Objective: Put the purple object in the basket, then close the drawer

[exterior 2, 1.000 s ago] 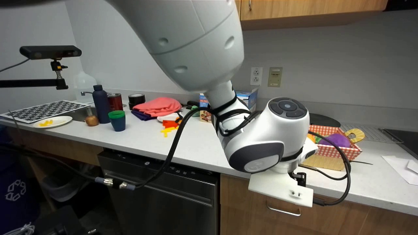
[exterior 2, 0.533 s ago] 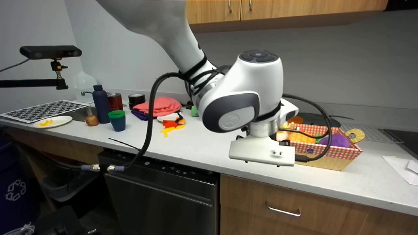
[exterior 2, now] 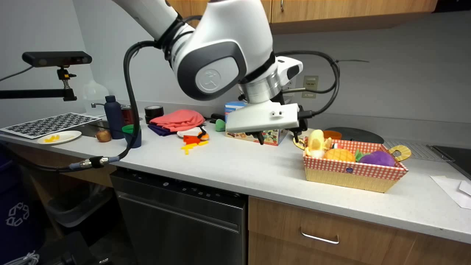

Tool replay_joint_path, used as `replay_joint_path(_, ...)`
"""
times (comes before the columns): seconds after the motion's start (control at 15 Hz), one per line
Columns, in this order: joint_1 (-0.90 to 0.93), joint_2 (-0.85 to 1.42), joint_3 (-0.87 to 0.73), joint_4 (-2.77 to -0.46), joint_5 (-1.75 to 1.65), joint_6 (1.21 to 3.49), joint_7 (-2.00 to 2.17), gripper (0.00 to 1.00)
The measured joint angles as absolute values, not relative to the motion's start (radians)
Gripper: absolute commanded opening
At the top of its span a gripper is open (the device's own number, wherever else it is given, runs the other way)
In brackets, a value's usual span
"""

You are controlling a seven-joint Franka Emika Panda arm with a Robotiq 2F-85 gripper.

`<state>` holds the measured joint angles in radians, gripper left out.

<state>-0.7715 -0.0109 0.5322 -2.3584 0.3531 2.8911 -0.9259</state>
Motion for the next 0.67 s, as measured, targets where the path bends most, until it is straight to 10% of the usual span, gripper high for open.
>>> replay_joint_path(0.67,-0.719,-0.194,0.549,-2.469,0.501,2.906,-0.927,1.00)
